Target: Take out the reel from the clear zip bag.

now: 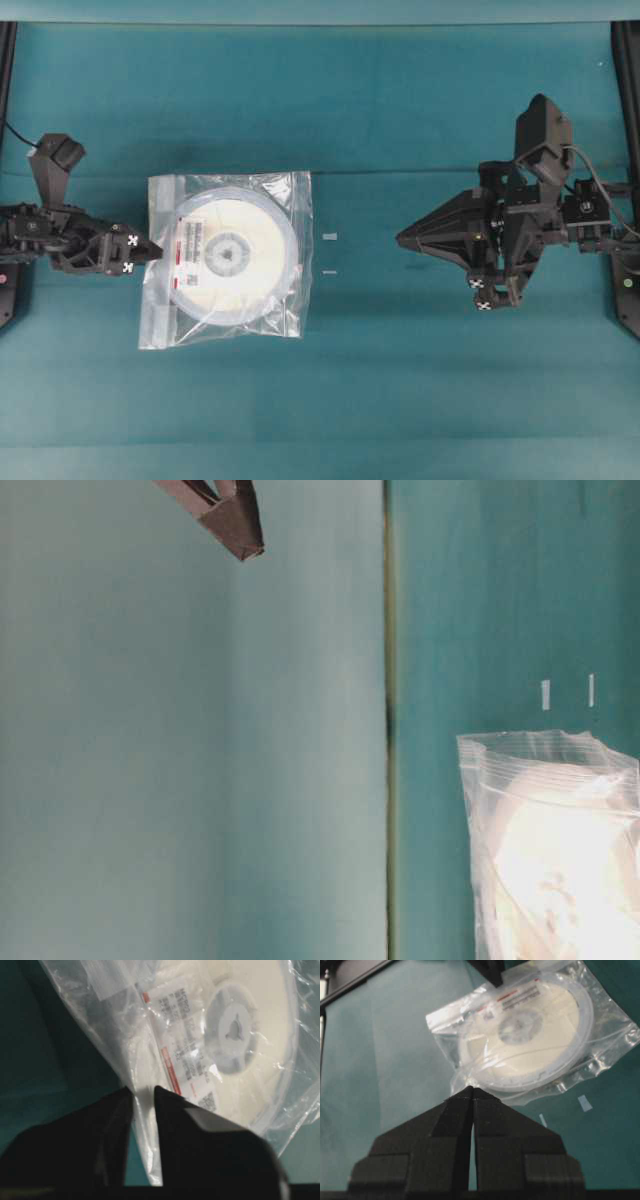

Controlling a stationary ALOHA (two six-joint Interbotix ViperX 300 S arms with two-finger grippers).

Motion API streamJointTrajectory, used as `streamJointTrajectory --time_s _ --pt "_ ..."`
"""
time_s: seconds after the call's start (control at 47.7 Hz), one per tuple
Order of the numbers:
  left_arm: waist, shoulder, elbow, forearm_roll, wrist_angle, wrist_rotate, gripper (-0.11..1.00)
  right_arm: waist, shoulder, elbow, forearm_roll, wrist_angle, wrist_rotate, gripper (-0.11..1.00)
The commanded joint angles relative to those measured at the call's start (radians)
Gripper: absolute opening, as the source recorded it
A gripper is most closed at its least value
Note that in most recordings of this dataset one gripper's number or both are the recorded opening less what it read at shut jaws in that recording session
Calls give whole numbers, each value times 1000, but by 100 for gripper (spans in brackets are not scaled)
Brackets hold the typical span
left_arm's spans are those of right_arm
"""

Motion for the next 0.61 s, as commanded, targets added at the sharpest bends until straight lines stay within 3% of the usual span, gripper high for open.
streamJointTrajectory --time_s 0.0,0.168,0.273,0.483,0.587 --pt "2 -3 -8 2 -5 5 16 5 0 -18 3 0 12 0" --pt "0 -3 -17 3 -5 23 4 -2 29 -37 71 57 64 0" --pt "2 -2 -21 2 -5 25 3 -11 67 -54 112 75 114 0" --pt "0 -2 -20 2 -5 28 3 -8 189 -112 121 75 176 1" --pt "2 0 -23 2 -5 28 3 -12 259 -153 138 74 198 10"
